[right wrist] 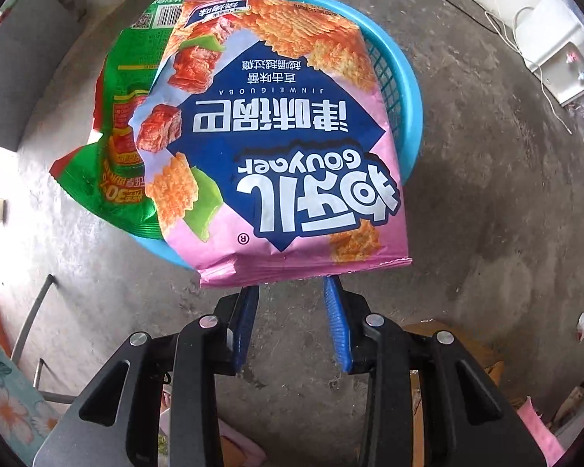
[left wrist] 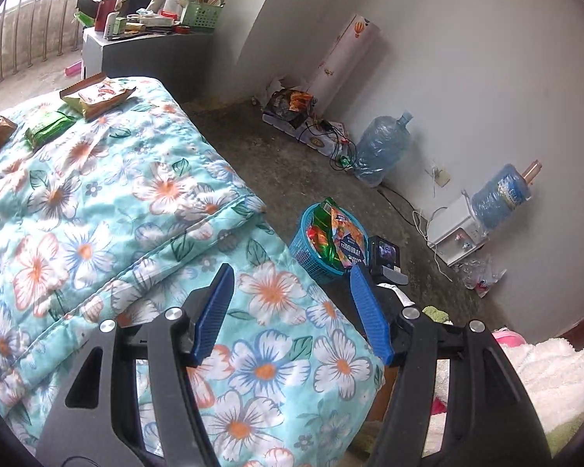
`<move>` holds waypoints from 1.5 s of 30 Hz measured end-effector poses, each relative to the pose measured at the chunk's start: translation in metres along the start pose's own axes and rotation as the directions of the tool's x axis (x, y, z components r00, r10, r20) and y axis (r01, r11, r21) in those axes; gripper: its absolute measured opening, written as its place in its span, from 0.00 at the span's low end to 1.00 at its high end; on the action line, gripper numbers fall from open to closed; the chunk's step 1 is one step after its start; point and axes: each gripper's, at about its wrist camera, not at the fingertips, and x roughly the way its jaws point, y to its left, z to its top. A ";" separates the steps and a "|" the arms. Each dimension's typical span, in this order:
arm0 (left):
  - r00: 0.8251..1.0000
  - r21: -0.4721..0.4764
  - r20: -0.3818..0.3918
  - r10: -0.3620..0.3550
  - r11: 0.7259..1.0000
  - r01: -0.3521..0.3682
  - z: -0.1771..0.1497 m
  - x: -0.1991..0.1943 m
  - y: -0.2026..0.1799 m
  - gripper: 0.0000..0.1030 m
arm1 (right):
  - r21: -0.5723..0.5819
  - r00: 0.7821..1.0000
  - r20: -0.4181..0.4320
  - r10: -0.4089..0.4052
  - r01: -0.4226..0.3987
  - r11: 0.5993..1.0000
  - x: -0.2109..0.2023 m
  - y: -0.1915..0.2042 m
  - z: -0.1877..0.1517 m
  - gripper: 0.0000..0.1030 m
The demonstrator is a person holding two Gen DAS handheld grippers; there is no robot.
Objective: Collect trash
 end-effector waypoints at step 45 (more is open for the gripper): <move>0.795 -0.201 0.067 0.602 0.789 -0.580 -0.146 -0.080 -0.062 0.91 | -0.590 0.780 0.531 0.330 0.061 0.805 -0.363 0.077 -0.349 0.94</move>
